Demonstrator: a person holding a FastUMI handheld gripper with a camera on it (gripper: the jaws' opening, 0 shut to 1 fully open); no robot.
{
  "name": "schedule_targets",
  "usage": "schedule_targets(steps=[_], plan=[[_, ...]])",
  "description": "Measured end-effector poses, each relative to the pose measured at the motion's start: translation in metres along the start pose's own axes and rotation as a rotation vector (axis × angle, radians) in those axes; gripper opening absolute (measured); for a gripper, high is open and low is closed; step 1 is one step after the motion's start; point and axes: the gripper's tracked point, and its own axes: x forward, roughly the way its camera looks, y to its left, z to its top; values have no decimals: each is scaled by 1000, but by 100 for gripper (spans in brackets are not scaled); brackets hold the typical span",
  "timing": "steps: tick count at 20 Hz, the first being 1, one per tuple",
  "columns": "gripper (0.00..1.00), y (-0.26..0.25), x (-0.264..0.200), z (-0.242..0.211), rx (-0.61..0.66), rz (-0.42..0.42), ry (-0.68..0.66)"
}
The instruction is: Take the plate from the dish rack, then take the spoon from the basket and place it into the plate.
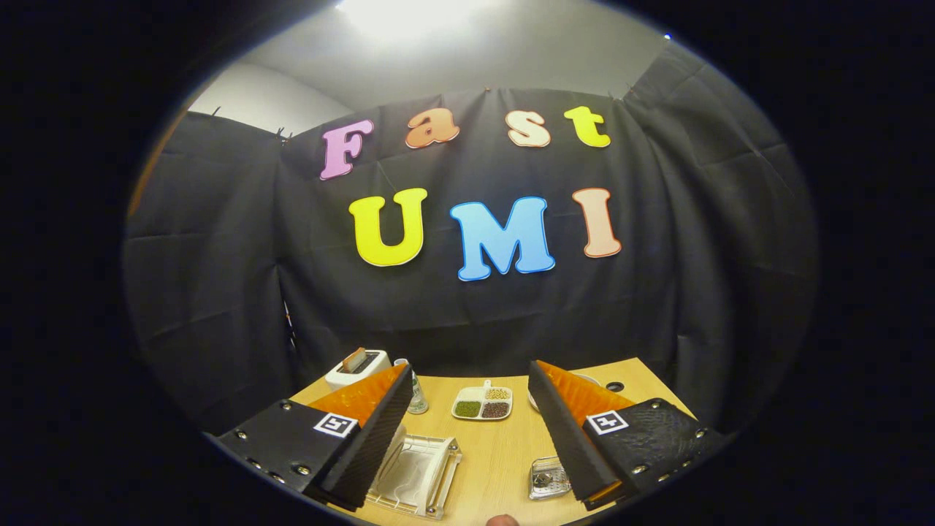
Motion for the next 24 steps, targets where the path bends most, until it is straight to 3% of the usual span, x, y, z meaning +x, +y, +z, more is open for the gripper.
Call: schedule_targets(steps=[13, 19, 24], plan=[[99, 96, 39, -134, 27, 80, 514], [98, 108, 49, -180, 77, 29, 672], [96, 107, 57, -209, 72, -75, 780]])
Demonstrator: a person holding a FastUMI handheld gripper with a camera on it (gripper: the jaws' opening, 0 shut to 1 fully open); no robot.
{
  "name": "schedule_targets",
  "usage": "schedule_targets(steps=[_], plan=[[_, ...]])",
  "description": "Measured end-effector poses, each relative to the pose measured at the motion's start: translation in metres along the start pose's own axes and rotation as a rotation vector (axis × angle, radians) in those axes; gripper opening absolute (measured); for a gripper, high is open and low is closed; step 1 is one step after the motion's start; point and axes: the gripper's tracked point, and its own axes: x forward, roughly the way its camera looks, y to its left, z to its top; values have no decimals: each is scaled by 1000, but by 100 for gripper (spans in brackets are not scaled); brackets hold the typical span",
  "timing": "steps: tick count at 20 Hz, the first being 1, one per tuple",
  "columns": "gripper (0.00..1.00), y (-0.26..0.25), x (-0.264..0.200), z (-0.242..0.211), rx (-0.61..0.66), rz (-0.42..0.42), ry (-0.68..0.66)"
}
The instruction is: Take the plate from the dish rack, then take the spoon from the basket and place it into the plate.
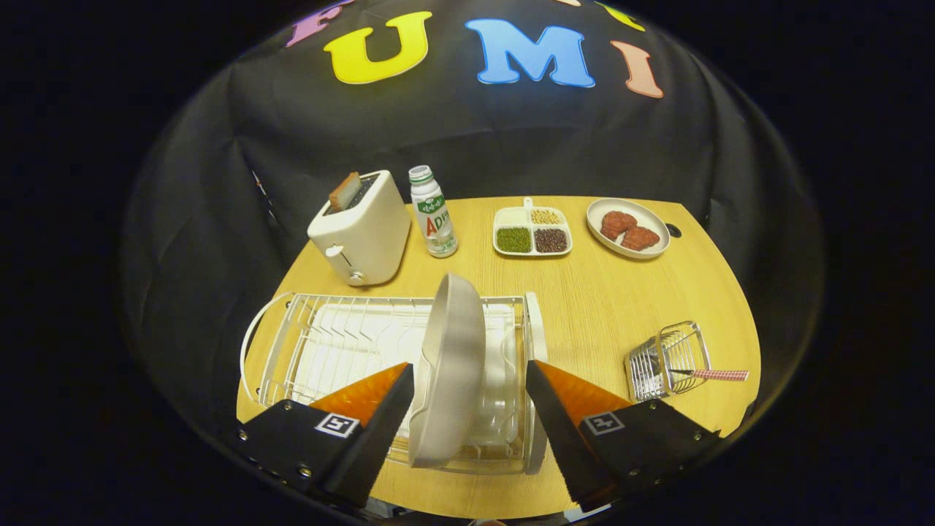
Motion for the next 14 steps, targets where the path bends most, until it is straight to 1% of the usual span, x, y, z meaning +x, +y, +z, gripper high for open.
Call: schedule_targets(steps=[1, 3, 5, 6, 7, 8, 9, 11, 12, 14], plan=[[92, 3, 5, -1, 7, -5, 9], [92, 1, 12, -3, 2, -45, 25], [74, 0, 18, -8, -2, -87, 63], [55, -1, 23, -15, 5, -113, 91], [45, 1, 19, -14, 12, -121, 100], [34, 0, 15, -11, 11, -150, 116], [30, -1, 16, -12, 3, -172, 134], [30, 0, 13, -1, 20, -216, 128], [25, 3, 16, -2, 12, -233, 127], [25, 4, 14, 7, -44, -261, 112]])
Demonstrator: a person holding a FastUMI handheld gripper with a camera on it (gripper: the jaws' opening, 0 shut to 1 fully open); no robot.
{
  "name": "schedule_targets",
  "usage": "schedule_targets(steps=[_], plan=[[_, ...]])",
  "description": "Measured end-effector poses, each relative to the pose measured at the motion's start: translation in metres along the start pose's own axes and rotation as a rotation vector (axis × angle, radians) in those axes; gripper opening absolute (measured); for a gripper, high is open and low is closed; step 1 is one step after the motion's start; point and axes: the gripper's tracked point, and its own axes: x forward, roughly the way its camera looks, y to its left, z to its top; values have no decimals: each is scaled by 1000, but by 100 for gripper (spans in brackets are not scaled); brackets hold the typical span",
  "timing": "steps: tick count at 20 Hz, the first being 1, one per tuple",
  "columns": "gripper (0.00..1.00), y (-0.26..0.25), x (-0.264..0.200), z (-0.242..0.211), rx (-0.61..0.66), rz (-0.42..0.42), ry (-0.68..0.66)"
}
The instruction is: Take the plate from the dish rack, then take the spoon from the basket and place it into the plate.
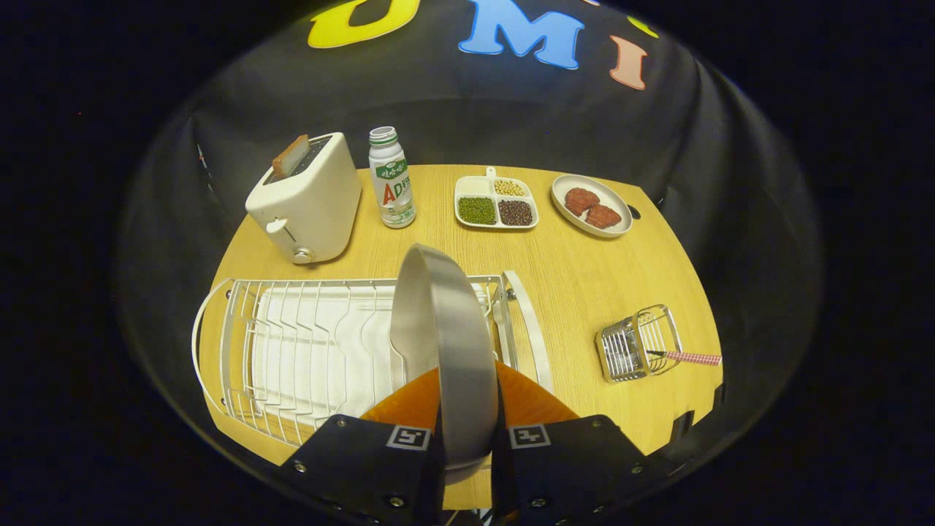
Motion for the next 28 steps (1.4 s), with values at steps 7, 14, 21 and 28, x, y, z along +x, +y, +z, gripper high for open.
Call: schedule_targets(steps=[7, 14, 21, 28], plan=[[25, -5, -22, 25, -86, -57, -51], [24, -39, -71, 45, 5, 47, -137], [24, -108, -109, 38, 121, 115, -167], [24, -159, -128, -12, 181, 260, -155]])
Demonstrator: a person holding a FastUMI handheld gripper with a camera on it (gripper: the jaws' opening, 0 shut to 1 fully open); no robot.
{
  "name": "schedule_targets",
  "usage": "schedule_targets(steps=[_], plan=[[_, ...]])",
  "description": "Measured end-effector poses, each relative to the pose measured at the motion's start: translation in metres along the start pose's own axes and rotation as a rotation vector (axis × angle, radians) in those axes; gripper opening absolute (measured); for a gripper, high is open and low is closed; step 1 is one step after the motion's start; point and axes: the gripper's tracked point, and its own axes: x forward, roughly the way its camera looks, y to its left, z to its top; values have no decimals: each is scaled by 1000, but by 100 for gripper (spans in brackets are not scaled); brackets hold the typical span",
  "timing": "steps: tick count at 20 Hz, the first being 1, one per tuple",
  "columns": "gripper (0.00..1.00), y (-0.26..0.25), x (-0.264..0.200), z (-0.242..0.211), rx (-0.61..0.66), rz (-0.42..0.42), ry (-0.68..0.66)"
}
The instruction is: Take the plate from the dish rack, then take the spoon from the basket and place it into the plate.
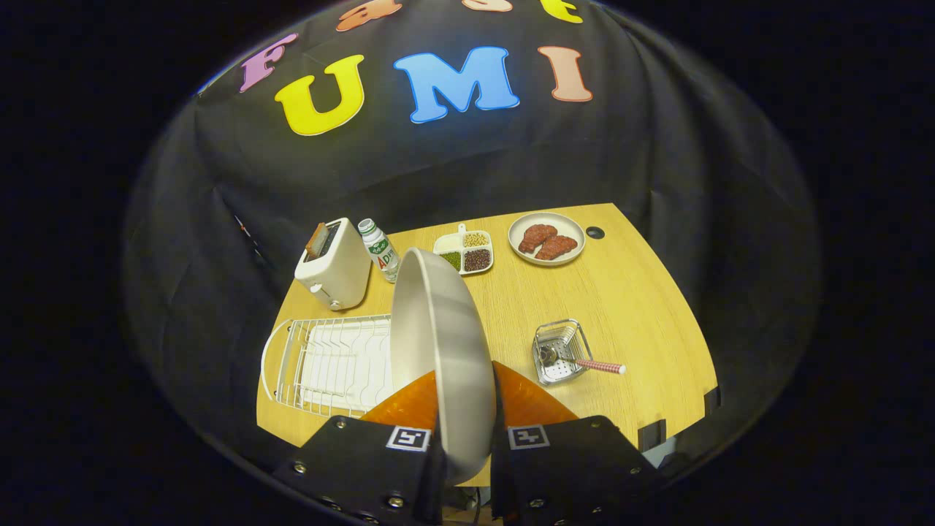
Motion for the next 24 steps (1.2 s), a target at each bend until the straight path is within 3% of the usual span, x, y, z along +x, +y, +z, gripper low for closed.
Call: schedule_targets(steps=[3, 10, 24], plan=[[24, -20, -9, -20, 59, 68, 7], [24, -62, -16, -48, 80, 139, 6], [24, -116, 38, -147, 163, 231, 59]])
